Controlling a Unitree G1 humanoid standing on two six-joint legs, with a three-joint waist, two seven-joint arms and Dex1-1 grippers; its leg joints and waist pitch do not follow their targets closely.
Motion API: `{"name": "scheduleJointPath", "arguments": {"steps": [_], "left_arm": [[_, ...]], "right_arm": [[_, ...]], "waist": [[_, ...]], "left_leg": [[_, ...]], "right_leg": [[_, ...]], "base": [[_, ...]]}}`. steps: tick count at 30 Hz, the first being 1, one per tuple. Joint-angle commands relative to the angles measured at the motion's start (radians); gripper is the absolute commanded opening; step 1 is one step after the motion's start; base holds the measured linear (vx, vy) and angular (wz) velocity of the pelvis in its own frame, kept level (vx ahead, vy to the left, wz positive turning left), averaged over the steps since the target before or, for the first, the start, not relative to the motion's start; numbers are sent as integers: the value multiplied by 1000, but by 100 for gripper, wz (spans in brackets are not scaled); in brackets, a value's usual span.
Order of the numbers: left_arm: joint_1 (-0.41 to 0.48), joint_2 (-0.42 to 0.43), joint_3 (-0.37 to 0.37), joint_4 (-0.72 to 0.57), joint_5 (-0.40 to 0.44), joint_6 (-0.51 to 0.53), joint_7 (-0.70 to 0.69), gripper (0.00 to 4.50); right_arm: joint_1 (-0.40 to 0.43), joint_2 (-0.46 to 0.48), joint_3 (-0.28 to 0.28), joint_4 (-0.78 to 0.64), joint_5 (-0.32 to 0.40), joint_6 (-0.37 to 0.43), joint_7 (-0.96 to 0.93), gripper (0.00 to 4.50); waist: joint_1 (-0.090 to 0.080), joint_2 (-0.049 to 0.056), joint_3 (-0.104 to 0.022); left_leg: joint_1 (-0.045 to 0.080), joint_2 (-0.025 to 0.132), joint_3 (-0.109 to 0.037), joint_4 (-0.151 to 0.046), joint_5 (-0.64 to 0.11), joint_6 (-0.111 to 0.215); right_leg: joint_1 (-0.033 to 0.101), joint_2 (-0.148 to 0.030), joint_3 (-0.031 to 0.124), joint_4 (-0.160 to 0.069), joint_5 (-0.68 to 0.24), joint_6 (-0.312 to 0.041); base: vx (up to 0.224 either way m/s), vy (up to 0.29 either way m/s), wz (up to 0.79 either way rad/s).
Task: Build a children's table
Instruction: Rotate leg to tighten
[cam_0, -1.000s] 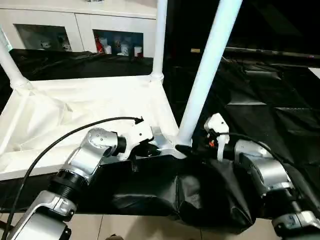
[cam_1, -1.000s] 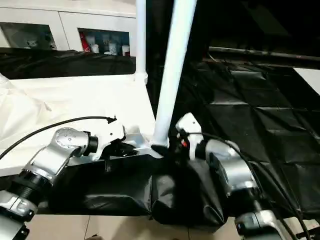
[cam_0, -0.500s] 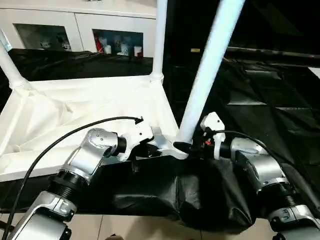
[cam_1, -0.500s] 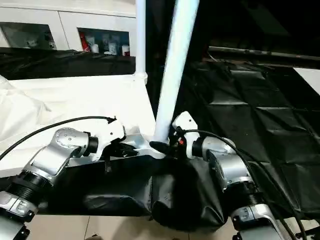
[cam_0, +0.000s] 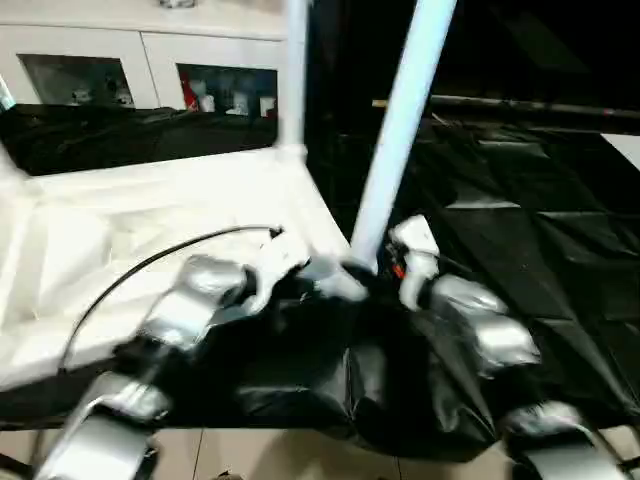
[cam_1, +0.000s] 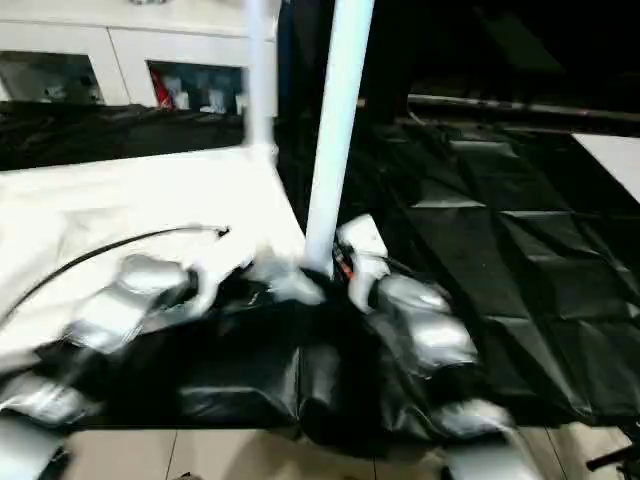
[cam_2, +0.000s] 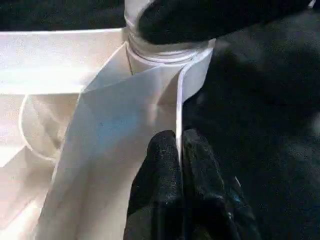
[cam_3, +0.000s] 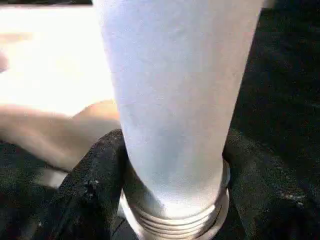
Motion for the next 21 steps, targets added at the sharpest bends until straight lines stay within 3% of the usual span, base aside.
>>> {"name": "scheduleJointPath", "arguments": {"steps": [1,3,5,6,8,10,17,21], "left_arm": [[-36,-73,52,58,-2,0,180,0],[-50,-106,42,71,7,-10,211,0],[-58,-144,16,71,13,-39,205,0],[-58,-144,16,71,13,-39,205,0],[-57,-145,5,76,19,-67,183,0],[-51,-128,-4,77,18,-101,146,0],[-8,-25,-28,41,-1,-122,-47,0],[23,43,-51,11,-38,-147,-222,0]], "right_arm": [[-23,76,-20,122,-9,59,-177,264],[-49,118,-26,146,3,58,-207,264],[-73,155,26,156,-30,19,-163,264],[-73,155,26,156,-30,19,-163,264],[-80,162,38,166,-46,-7,-135,319],[-85,157,30,170,-39,-14,-114,338],[-39,27,76,74,-50,-29,110,379],[12,-88,129,-14,-71,-42,269,379]], "waist": [[3,-1,-58],[5,0,-60],[9,0,-61],[9,0,-61],[10,-2,-62],[11,-2,-61],[11,-5,-60],[16,1,-63]], "left_leg": [[-1,10,-1,-74,-249,-14],[4,10,-2,-74,-269,-15],[-4,11,-2,-75,-256,-7],[-6,11,-2,-75,-252,-4],[-9,10,-1,-76,-236,4],[-7,9,0,-76,-245,10],[-11,12,-2,-78,-242,23],[-8,17,1,-78,-188,33]], "right_leg": [[39,-60,42,-98,-411,-126],[38,-60,40,-99,-416,-118],[42,-60,41,-95,-368,-119],[42,-60,41,-95,-355,-120],[45,-59,41,-90,-316,-128],[45,-60,41,-93,-332,-128],[48,-63,42,-96,-361,-119],[52,-61,42,-84,-239,-163]], "base": [[0,0,0],[0,0,0],[0,0,0],[0,0,0],[0,0,0],[0,0,0],[0,0,0],[0,0,0]]}}
